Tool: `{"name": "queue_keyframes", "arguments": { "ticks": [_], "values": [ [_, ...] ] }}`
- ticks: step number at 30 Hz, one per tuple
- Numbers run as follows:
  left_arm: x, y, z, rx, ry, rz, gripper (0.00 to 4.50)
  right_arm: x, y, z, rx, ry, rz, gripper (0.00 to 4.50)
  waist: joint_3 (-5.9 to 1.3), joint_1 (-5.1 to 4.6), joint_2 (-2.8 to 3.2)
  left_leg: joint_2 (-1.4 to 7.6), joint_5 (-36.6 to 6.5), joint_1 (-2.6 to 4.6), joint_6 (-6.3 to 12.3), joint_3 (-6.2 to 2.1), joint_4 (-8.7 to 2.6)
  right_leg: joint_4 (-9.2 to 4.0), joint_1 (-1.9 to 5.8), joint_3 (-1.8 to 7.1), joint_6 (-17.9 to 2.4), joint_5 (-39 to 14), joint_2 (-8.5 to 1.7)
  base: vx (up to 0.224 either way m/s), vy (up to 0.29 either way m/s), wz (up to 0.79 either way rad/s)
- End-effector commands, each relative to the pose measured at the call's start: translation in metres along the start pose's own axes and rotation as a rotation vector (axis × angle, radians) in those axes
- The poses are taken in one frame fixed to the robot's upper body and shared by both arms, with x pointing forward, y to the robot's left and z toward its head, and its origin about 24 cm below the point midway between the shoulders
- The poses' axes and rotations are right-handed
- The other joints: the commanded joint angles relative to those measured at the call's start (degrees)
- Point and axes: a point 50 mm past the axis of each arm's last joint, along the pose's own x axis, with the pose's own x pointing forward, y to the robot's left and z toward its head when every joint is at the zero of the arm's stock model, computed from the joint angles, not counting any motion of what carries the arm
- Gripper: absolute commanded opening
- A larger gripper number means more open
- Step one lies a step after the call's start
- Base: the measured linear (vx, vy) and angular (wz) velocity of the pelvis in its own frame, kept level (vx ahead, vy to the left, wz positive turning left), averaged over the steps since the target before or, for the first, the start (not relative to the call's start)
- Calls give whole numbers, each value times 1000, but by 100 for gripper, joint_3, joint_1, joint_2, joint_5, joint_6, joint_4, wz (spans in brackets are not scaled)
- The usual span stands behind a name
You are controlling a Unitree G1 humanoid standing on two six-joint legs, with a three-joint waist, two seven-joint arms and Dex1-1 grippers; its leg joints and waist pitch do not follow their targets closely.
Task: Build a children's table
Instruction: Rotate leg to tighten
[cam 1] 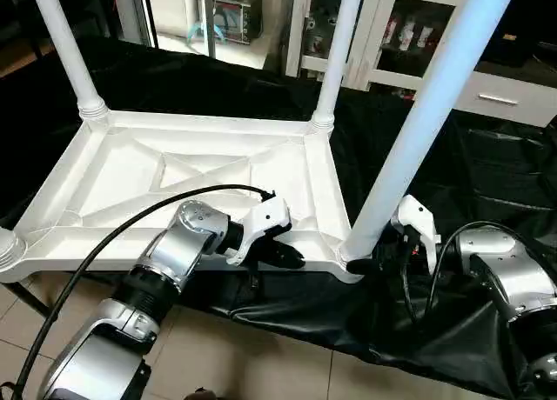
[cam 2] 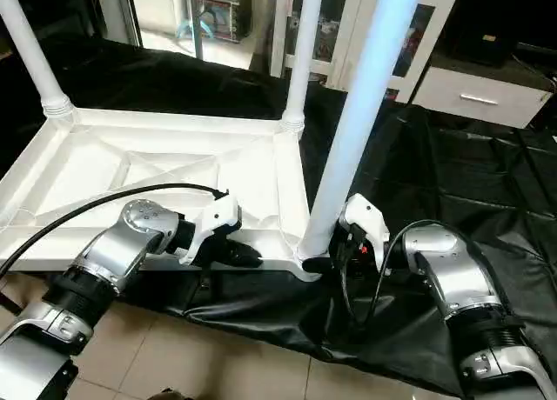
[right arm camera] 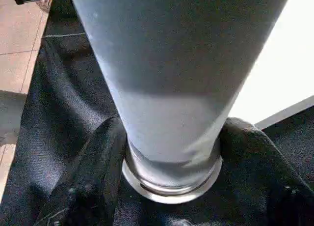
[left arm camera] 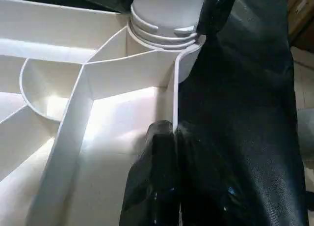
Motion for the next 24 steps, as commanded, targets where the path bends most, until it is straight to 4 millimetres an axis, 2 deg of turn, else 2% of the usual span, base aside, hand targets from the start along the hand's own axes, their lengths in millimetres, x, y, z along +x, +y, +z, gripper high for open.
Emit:
{"name": "queue_keyframes", "arguments": {
  "ticks": [1,5,7,10,11,12,13,15,16,17,18,19,20,21,23,24],
  "values": [
    [11,-10,-4,-9,14,-81,0,2,2,-1,-6,3,16,261,-362,-10,-56,282,-1333,87,274,-114,-450,-351,236,216,-1408,-1378,-260,0,0,0],
    [11,-10,-4,-17,17,-78,0,3,5,-5,15,-11,15,260,-367,-12,-52,279,-1244,87,310,-105,-441,-333,240,216,-1464,-1196,-250,0,0,0],
    [12,-7,-5,-29,22,-47,0,6,4,-6,49,-49,-40,259,-362,-8,-52,277,-1260,84,312,-107,-445,-345,239,221,-1451,-1239,-258,0,0,0],
    [19,7,0,-69,5,117,0,18,-6,-12,159,-77,-264,259,-324,-75,-43,257,-1674,79,88,-129,-491,-412,209,204,-1273,-1886,-244,0,0,0],
    [21,10,1,-79,-4,155,0,20,-8,-13,181,-83,-303,259,-329,-88,-46,258,-1922,114,-42,-149,-496,-459,195,193,-1151,-2256,-265,0,0,0],
    [22,12,3,-87,-10,184,0,22,-9,-13,199,-87,-334,259,-321,-126,-55,253,-2065,119,-110,-166,-500,-486,178,185,-1049,-2489,-268,0,0,0],
    [24,15,5,-99,-20,227,0,24,-11,-14,226,-93,-376,259,-321,-126,-55,253,-2065,119,-110,-166,-500,-486,178,185,-1049,-2489,-268,0,0,0],
    [32,26,17,-163,-78,373,0,35,-16,-17,298,-98,-539,259,-320,-182,-53,229,-2256,141,-170,-174,-487,-547,124,174,-880,-2818,-254,0,0,0],
    [36,31,24,-197,-110,436,0,41,-17,-18,326,-93,-624,259,-324,-192,-55,226,-2257,137,-186,-188,-488,-551,126,169,-855,-2884,-268,0,0,0],
    [40,35,31,-228,-143,501,0,45,-20,-19,341,-80,-736,259,-328,-207,-65,219,-2161,100,-211,-196,-496,-555,148,160,-785,-2901,-262,0,0,0],
    [43,38,39,-238,-167,555,0,50,-22,-19,344,-77,-849,259,-329,-204,-30,217,-2132,118,-228,-199,-501,-571,125,164,-749,-2897,-270,0,0,0],
    [43,38,39,-238,-167,555,0,50,-22,-19,344,-77,-849,259,-340,-210,-39,210,-2131,125,-219,-185,-491,-581,109,168,-746,-2849,-262,0,0,0],
    [52,40,51,-214,-187,631,0,63,-20,-16,312,-48,-971,257,-344,-213,-23,207,-2042,98,-194,-195,-501,-562,132,171,-766,-2680,-260,0,0,0],
    [56,40,56,-201,-195,641,0,73,-16,-13,302,-46,-968,257,-352,-202,-32,199,-1943,104,-195,-174,-495,-563,116,182,-770,-2471,-244,0,0,0],
    [59,39,59,-193,-197,642,0,79,-14,-10,302,-55,-961,251,-365,-190,-39,193,-1857,88,-118,-173,-498,-535,158,182,-789,-2280,-246,0,0,0],
    [60,39,61,-185,-200,644,0,83,-13,-6,293,-71,-950,241,-370,-172,-25,199,-1690,74,7,-155,-496,-499,171,194,-862,-1874,-227,0,0,0]
  ]
}}
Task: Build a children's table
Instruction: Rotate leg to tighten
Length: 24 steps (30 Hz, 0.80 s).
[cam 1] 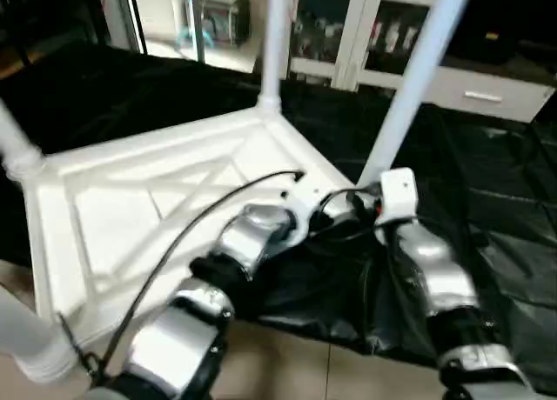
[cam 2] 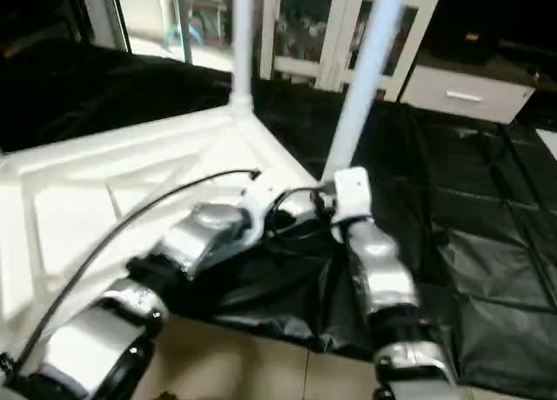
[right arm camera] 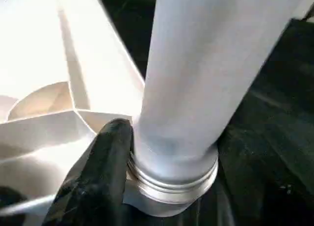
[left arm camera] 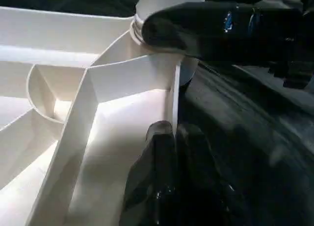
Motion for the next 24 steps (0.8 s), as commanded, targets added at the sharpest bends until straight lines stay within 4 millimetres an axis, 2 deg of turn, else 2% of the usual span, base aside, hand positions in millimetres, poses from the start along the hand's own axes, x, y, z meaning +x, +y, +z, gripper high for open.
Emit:
{"name": "queue_keyframes", "arguments": {
  "ticks": [1,2,6,10,11,13,15,18,20,21,23,24],
  "values": [
    [-3,10,26,4,-139,95,0,-1,21,-19,-19,73,68,241,-366,2,-50,218,-1626,66,46,-136,-487,-453,176,190,-912,-1731,-225,0,0,0],
    [-3,10,27,3,-139,97,0,-1,21,-17,-20,65,66,238,-373,18,-41,220,-1482,68,110,-123,-482,-428,184,194,-979,-1474,-225,0,0,0],
    [-8,20,22,13,-128,127,0,-1,14,-10,-16,11,60,232,-374,32,-58,214,-1218,57,288,-106,-463,-382,222,194,-1122,-1123,-224,0,0,0],
    [-11,26,17,33,-118,121,0,-8,6,-3,3,-64,75,232,-354,15,-57,220,-1396,44,267,-119,-485,-421,233,191,-1040,-1461,-235,0,0,0],
    [-12,26,16,48,-114,102,0,-10,3,-2,20,-75,76,251,-353,3,-59,218,-1398,13,281,-132,-494,-421,261,192,-998,-1484,-240,0,0,0],
    [-16,28,11,76,-102,66,0,-15,-3,-1,50,-92,82,265,-384,-12,-59,229,-1228,27,334,-129,-467,-388,246,194,-1071,-1226,-236,0,0,0],
    [-18,26,5,116,-78,9,0,-19,-8,-1,62,-104,96,279,-388,4,-70,231,-920,3,515,-109,-432,-329,255,205,-1216,-798,-237,0,0,0],
    [-23,26,-6,158,-38,-61,0,-26,-15,-2,64,-101,134,308,-356,11,-62,247,-953,29,593,-85,-435,-345,224,203,-1318,-883,-224,0,0,0],
    [-28,24,-13,175,-14,-128,0,-29,-24,-2,62,-103,161,336,-349,22,-58,258,-1110,53,526,-80,-447,-366,201,208,-1298,-1118,-227,0,0,0],
    [-30,24,-17,177,-4,-158,0,-31,-28,-2,61,-104,177,336,-347,32,-52,268,-1185,53,466,-85,-456,-371,208,209,-1298,-1230,-236,0,0,0],
    [-36,21,-24,190,17,-244,0,-35,-37,1,69,-108,231,352,-338,42,-64,286,-1282,69,434,-84,-464,-380,194,214,-1308,-1318,-239,0,0,0],
    [-38,20,-26,191,25,-268,0,-36,-39,2,73,-105,262,358,-342,44,-48,283,-1298,57,395,-86,-467,-361,198,217,-1306,-1254,-234,0,0,0]
  ]
}}
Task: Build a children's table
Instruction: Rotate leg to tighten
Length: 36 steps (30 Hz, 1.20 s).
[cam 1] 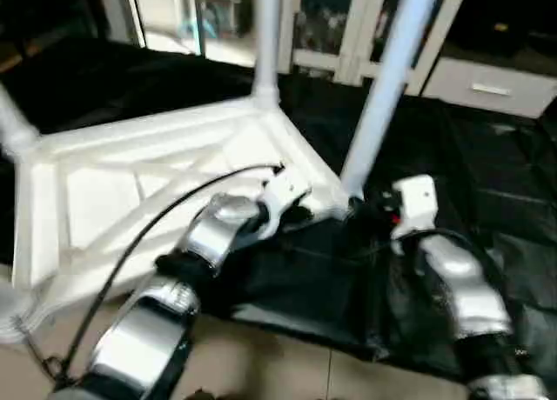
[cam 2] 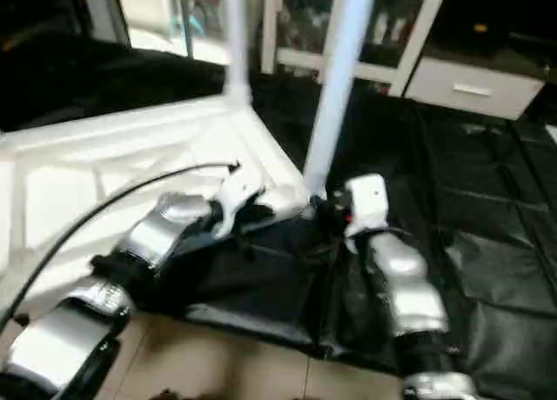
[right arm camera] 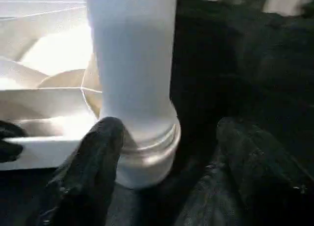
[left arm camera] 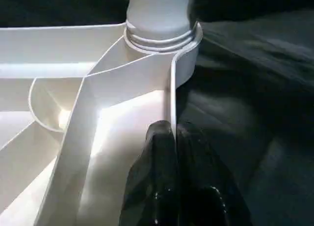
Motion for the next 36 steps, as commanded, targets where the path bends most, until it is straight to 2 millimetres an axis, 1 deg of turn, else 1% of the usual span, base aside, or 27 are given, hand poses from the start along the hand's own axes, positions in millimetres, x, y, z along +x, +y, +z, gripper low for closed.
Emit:
{"name": "queue_keyframes", "arguments": {
  "ticks": [1,2,3,4,5,6,7,8,9,11,13,14,15,16,17,18,19,20,21,24,26,27,32,33,34,36],
  "values": [
    [1,-18,-14,-8,37,-173,0,-10,-8,6,2,30,142,371,-357,4,-75,267,-1294,91,403,-107,-447,-369,280,210,-1296,-1228,-241,0,0,0],
    [1,-18,-15,-7,38,-177,0,-11,-8,5,0,34,150,382,-358,22,-76,273,-1264,89,418,-108,-435,-359,290,212,-1311,-1190,-250,0,0,0],
    [-2,-20,-16,-1,42,-207,0,-14,-8,4,-16,65,216,390,-354,25,-74,272,-1266,96,438,-97,-432,-363,280,213,-1328,-1159,-244,0,0,0],
    [-4,-23,-17,6,43,-243,0,-18,-8,3,-47,102,288,395,-357,34,-77,276,-1200,90,451,-98,-426,-346,286,214,-1357,-1088,-250,0,0,0],
    [-6,-25,-17,13,45,-275,0,-21,-9,2,-73,130,341,395,-351,36,-99,271,-1171,85,464,-92,-420,-354,285,217,-1353,-1092,-252,0,0,0],
    [-8,-27,-17,19,47,-302,0,-24,-9,2,-94,151,381,414,-356,61,-90,284,-1142,89,463,-94,-415,-339,284,218,-1372,-1103,-266,0,0,0],
    [-9,-29,-17,26,46,-325,0,-25,-10,3,-102,162,409,425,-351,66,-95,277,-1157,88,464,-86,-414,-351,277,223,-1361,-1140,-264,0,0,0],
    [-11,-31,-16,31,48,-358,0,-27,-11,6,-115,179,454,433,-353,80,-106,289,-1194,87,436,-104,-423,-345,295,215,-1359,-1236,-279,0,0,0],
    [-12,-32,-15,37,48,-372,0,-26,-12,9,-131,178,470,436,-347,92,-101,294,-1204,110,418,-88,-418,-352,260,223,-1363,-1275,-272,0,0,0],
    [-13,-34,-13,44,42,-392,0,-23,-13,17,-153,172,495,436,-351,113,-100,293,-1217,113,388,-90,-419,-354,258,225,-1364,-1305,-274,0,0,0],
    [-13,-34,-13,44,39,-399,0,-23,-13,19,-158,171,517,436,-349,126,-103,290,-1238,124,338,-90,-423,-352,245,223,-1350,-1352,-265,0,0,0],
    [-14,-35,-12,43,39,-402,0,-22,-13,20,-161,173,531,436,-348,140,-92,299,-1277,153,306,-83,-422,-354,230,227,-1369,-1349,-265,0,0,0],
    [-14,-35,-12,42,41,-405,0,-22,-10,21,-164,183,588,436,-352,142,-103,288,-1236,132,303,-85,-418,-342,256,224,-1373,-1275,-258,0,0,0],
    [-14,-35,-12,41,42,-405,0,-22,-10,21,-165,188,604,436,-356,140,-110,286,-1210,113,311,-91,-419,-334,273,223,-1370,-1243,-262,0,0,0],
    [-14,-35,-12,41,43,-405,0,-22,-9,20,-171,193,613,436,-359,144,-105,289,-1178,112,317,-94,-419,-329,275,222,-1369,-1210,-267,0,0,0],
    [-14,-35,-12,41,43,-405,0,-22,-9,20,-171,194,613,419,-367,143,-108,284,-1110,107,347,-93,-408,-320,278,222,-1379,-1127,-270,0,0,0],
    [-14,-36,-12,40,45,-406,0,-22,-9,19,-182,203,622,419,-370,142,-112,285,-1075,109,355,-94,-406,-315,278,221,-1388,-1087,-268,0,0,0],
    [-14,-36,-12,39,46,-406,0,-22,-9,19,-184,206,625,408,-370,142,-121,280,-1039,104,375,-91,-400,-313,279,217,-1411,-1049,-265,0,0,0],
    [-15,-36,-12,38,49,-406,0,-22,-9,18,-192,212,638,408,-370,145,-120,279,-1024,104,391,-91,-398,-311,281,217,-1416,-1054,-264,0,0,0],
    [-16,-36,-13,35,55,-406,0,-23,-9,16,-202,224,659,377,-376,141,-118,278,-1008,102,405,-90,-390,-311,283,216,-1433,-1064,-264,0,0,0],
    [-17,-36,-14,34,59,-406,0,-24,-10,15,-203,232,672,364,-378,136,-114,279,-987,104,423,-89,-386,-302,284,215,-1451,-1006,-259,0,0,0],
    [-17,-36,-14,33,61,-407,0,-25,-10,15,-206,239,678,356,-377,134,-121,279,-977,104,435,-88,-387,-302,287,214,-1451,-1003,-255,0,0,0],
    [-17,-37,-16,31,68,-410,0,-23,-10,12,-204,243,666,317,-384,134,-118,280,-925,110,457,-87,-378,-288,286,213,-1497,-938,-253,0,0,0],
    [-17,-37,-16,30,69,-411,0,-22,-10,12,-198,240,666,297,-386,132,-122,277,-909,110,470,-85,-374,-285,288,213,-1506,-915,-251,0,0,0],
    [-17,-37,-16,30,70,-412,0,-21,-9,12,-198,240,673,290,-385,131,-111,277,-911,111,472,-87,-374,-285,286,212,-1519,-919,-254,0,0,0],
    [-17,-37,-15,29,72,-414,0,-20,-7,12,-200,241,679,287,-386,128,-113,279,-944,111,460,-87,-373,-287,286,212,-1520,-959,-251,0,0,0]
  ]
}}
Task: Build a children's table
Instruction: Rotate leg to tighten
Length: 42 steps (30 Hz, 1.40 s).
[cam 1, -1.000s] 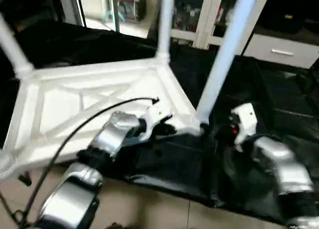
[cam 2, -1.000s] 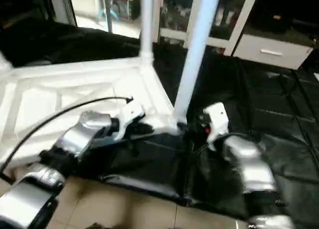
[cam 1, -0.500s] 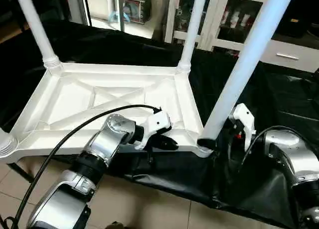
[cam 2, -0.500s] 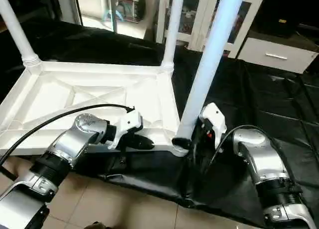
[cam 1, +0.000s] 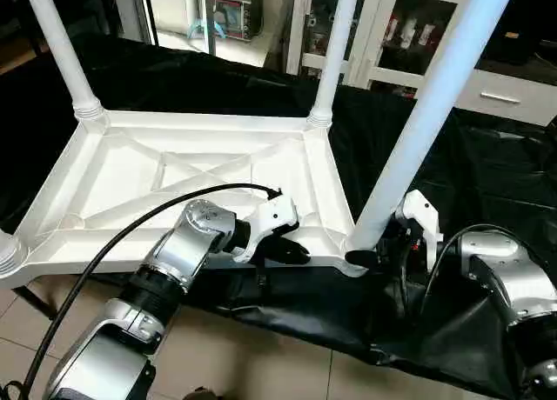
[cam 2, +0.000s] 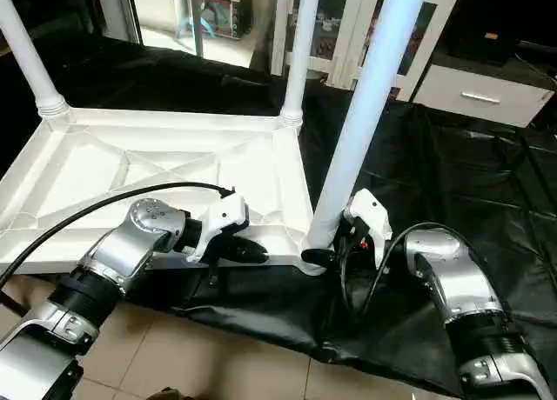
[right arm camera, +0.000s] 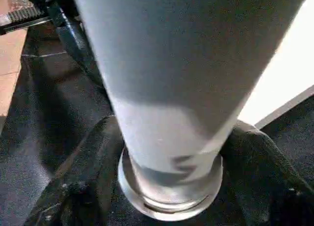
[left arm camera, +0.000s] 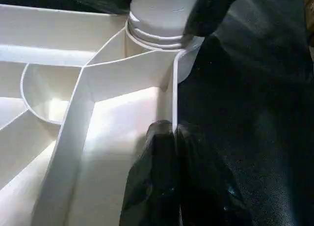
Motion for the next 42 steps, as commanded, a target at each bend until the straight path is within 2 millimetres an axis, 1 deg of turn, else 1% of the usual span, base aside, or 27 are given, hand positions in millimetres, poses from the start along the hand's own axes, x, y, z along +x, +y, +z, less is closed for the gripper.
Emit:
{"name": "queue_keyframes", "arguments": {
  "ticks": [1,4,6,13,15,17,18,19,20,21,22,23,24,27,29,30,31,32,33,34,35,36,37,38,39,41,42],
  "values": [
    [12,-10,-5,-13,28,-78,0,2,-2,4,-28,11,3,281,-383,-8,-73,272,-939,110,456,-95,-403,-299,269,209,-1515,-949,-249,0,0,0],
    [12,-11,-5,-16,31,-81,0,5,-2,5,-27,6,8,250,-384,-7,-78,269,-923,107,455,-96,-401,-299,272,208,-1513,-937,-249,0,0,0],
    [12,-11,-6,-19,34,-83,0,6,-2,4,-26,7,16,241,-386,-15,-88,270,-947,110,442,-94,-399,-296,270,206,-1518,-938,-245,0,0,0],
    [11,-12,-8,-27,41,-86,0,8,-1,2,-15,2,20,219,-391,-27,-81,268,-959,107,427,-99,-400,-288,277,207,-1528,-877,-243,0,0,0],
    [13,-10,-8,-40,41,-69,0,11,0,-3,21,-2,-30,216,-391,-30,-91,267,-971,112,421,-95,-399,-289,273,206,-1523,-890,-240,0,0,0],
    [15,-7,-6,-49,36,-42,0,15,0,-8,54,6,-84,214,-374,-45,-77,266,-1047,110,364,-101,-421,-313,263,207,-1485,-1011,-237,0,0,0],
    [17,-4,-4,-55,32,-11,0,17,1,-14,73,14,-112,214,-342,-79,-75,268,-1495,127,177,-116,-467,-385,250,199,-1350,-1543,-238,0,0,0],
    [19,-1,-2,-67,23,26,0,20,2,-18,95,18,-132,213,-325,-95,-79,268,-1716,143,100,-119,-481,-421,230,200,-1279,-1807,-240,0,0,0],
    [22,3,1,-80,15,67,0,23,4,-22,114,21,-145,213,-315,-117,-82,257,-2061,174,-34,-131,-489,-480,204,196,-1125,-2255,-241,0,0,0],
    [23,6,2,-88,11,93,0,25,6,-24,126,23,-153,212,-332,-119,-89,261,-2152,192,-97,-156,-487,-487,205,190,-1075,-2370,-261,0,0,0],
    [26,11,6,-116,-4,161,0,29,8,-28,138,32,-188,212,-336,-141,-83,263,-2274,184,-159,-177,-503,-503,210,180,-1001,-2461,-252,0,0,0],
    [28,15,9,-133,-13,202,0,32,9,-30,142,37,-208,211,-330,-145,-61,260,-2319,195,-180,-174,-505,-515,187,182,-974,-2486,-248,0,0,0],
    [30,19,12,-155,-25,262,0,36,11,-32,145,40,-229,211,-324,-155,-79,247,-2560,236,-223,-183,-499,-565,152,165,-896,-2701,-243,0,0,0],
    [36,35,28,-236,-105,478,0,54,12,-38,168,63,-410,207,-319,-180,-51,226,-2618,210,-216,-208,-512,-610,162,143,-774,-2899,-248,0,0,0],
    [39,39,35,-255,-136,539,0,59,8,-40,182,78,-537,207,-327,-216,-80,217,-2654,195,-227,-237,-517,-637,177,104,-653,-3104,-255,0,0,0],
    [39,39,35,-255,-136,539,0,59,8,-40,182,78,-537,207,-341,-222,-74,206,-2571,181,-171,-245,-521,-666,181,97,-574,-3185,-270,0,0,0],
    [40,41,39,-258,-158,580,0,62,5,-40,197,87,-608,207,-338,-224,-76,206,-2558,169,-138,-248,-523,-673,189,97,-554,-3195,-273,0,0,0],
    [43,43,47,-265,-186,615,0,68,2,-39,224,72,-696,207,-325,-241,-49,202,-2548,167,-135,-247,-531,-681,149,106,-551,-3189,-270,0,0,0],
    [46,44,53,-270,-216,650,0,74,1,-36,242,61,-755,207,-338,-258,-48,199,-2577,167,-165,-252,-532,-671,144,105,-555,-3171,-262,0,0,0],
    [48,45,59,-271,-238,677,0,81,1,-31,254,37,-799,207,-359,-272,-46,193,-2519,140,-187,-269,-540,-650,177,99,-551,-3078,-268,0,0,0],
    [50,46,63,-270,-248,691,0,86,2,-27,261,21,-822,207,-366,-277,-61,185,-2475,135,-172,-259,-535,-658,174,103,-564,-2989,-267,0,0,0],
    [50,47,66,-263,-254,706,0,90,1,-23,268,5,-847,207,-375,-278,-70,178,-2351,141,-101,-236,-528,-632,160,124,-641,-2662,-260,0,0,0],
    [50,47,67,-259,-254,711,0,92,1,-21,271,-3,-863,207,-378,-273,-68,177,-2288,136,-61,-230,-528,-620,164,131,-671,-2533,-259,0,0,0],
    [49,48,67,-258,-253,719,0,93,1,-18,265,-10,-879,207,-388,-267,-58,180,-2134,119,16,-213,-531,-589,180,144,-734,-2239,-255,0,0,0],
    [46,50,66,-255,-247,731,0,96,0,-12,260,-44,-886,207,-396,-258,-74,183,-2034,117,56,-203,-527,-573,184,150,-775,-2077,-259,0,0,0],
    [44,52,63,-253,-239,737,0,98,0,-9,254,-62,-881,207,-403,-241,-57,186,-1776,104,163,-181,-518,-520,210,161,-913,-1663,-259,26,-5,2],
    [43,52,62,-254,-237,739,0,98,0,-9,252,-62,-882,207,-408,-213,-66,184,-1505,96,306,-154,-497,-477,230,169,-1027,-1304,-260,55,-14,3]
  ]
}}
